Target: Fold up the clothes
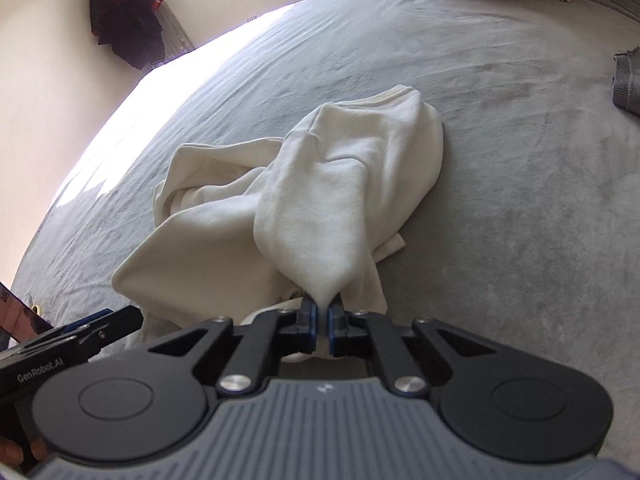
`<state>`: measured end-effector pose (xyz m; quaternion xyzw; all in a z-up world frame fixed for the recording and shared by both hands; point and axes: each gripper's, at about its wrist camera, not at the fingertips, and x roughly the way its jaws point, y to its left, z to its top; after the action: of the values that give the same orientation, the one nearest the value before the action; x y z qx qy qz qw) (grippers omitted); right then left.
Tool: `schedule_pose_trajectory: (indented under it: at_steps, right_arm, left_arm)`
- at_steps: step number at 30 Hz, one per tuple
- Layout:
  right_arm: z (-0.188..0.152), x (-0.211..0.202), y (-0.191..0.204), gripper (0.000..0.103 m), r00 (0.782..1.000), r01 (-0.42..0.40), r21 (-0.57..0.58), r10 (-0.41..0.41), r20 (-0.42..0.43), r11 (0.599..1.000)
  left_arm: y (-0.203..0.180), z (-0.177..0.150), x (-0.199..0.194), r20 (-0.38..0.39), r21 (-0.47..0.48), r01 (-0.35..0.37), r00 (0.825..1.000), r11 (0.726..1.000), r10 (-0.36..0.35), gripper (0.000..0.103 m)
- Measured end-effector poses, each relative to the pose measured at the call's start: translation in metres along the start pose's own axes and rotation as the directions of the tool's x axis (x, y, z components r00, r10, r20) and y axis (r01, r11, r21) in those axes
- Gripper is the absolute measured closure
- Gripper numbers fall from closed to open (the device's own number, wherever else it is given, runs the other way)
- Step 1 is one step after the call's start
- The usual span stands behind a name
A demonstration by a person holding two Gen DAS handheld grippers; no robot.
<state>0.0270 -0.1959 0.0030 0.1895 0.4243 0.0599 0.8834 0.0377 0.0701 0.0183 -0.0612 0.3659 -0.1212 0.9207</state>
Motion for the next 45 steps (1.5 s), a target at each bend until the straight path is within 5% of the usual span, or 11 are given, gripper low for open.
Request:
schedule_pose_trajectory:
  at_steps: [3, 9, 14, 20, 27, 33, 39, 41, 45]
  right_arm:
    - [0.008, -0.006, -0.020, 0.098, 1.000, 0.015, 0.039, -0.016, 0.024, 0.999]
    - [0.028, -0.025, -0.040, 0.098, 0.995, 0.032, 0.090, -0.041, 0.095, 0.995]
    - [0.037, -0.036, -0.049, 0.098, 0.991, 0.037, 0.117, -0.052, 0.123, 0.992]
    - [0.046, -0.054, -0.054, 0.098, 0.977, 0.070, 0.097, -0.088, 0.196, 0.993]
    - [0.057, -0.069, -0.071, 0.101, 0.954, 0.115, 0.115, -0.142, 0.262, 0.987]
    - [0.068, -0.091, -0.087, 0.102, 0.904, 0.211, 0.109, -0.237, 0.356, 0.971]
    - [0.066, -0.084, -0.090, 0.101, 0.941, 0.153, 0.068, -0.166, 0.293, 0.986]
    - [0.063, -0.077, -0.082, 0.088, 0.961, 0.107, 0.040, -0.114, 0.251, 0.993]
    - [0.055, -0.067, -0.064, 0.086, 0.979, 0.068, -0.035, -0.060, 0.196, 0.997]
  left_arm:
    - [-0.009, 0.000, 0.005, 0.046, 0.042, 0.003, 0.999, 0.999, -0.005, 0.039]
    - [-0.027, -0.001, 0.010, 0.101, 0.122, 0.030, 0.994, 0.992, -0.042, 0.059]
    - [-0.028, -0.001, 0.011, 0.060, 0.088, 0.091, 0.994, 0.992, -0.096, 0.097]
    - [-0.024, 0.007, -0.017, 0.107, 0.025, 0.124, 0.986, 0.992, -0.126, 0.099]
    - [-0.017, 0.038, -0.061, 0.196, -0.034, 0.057, 0.979, 0.998, -0.049, 0.099]
    - [-0.003, 0.052, -0.098, 0.232, -0.067, 0.004, 0.973, 0.998, 0.012, 0.099]
    - [0.009, 0.053, -0.133, 0.254, -0.063, -0.039, 0.966, 0.997, 0.054, 0.099]
    - [0.014, 0.054, -0.140, 0.243, -0.058, -0.068, 0.967, 0.996, 0.080, 0.099]
    - [0.026, 0.050, -0.141, 0.188, -0.036, -0.142, 0.971, 0.989, 0.146, 0.099]
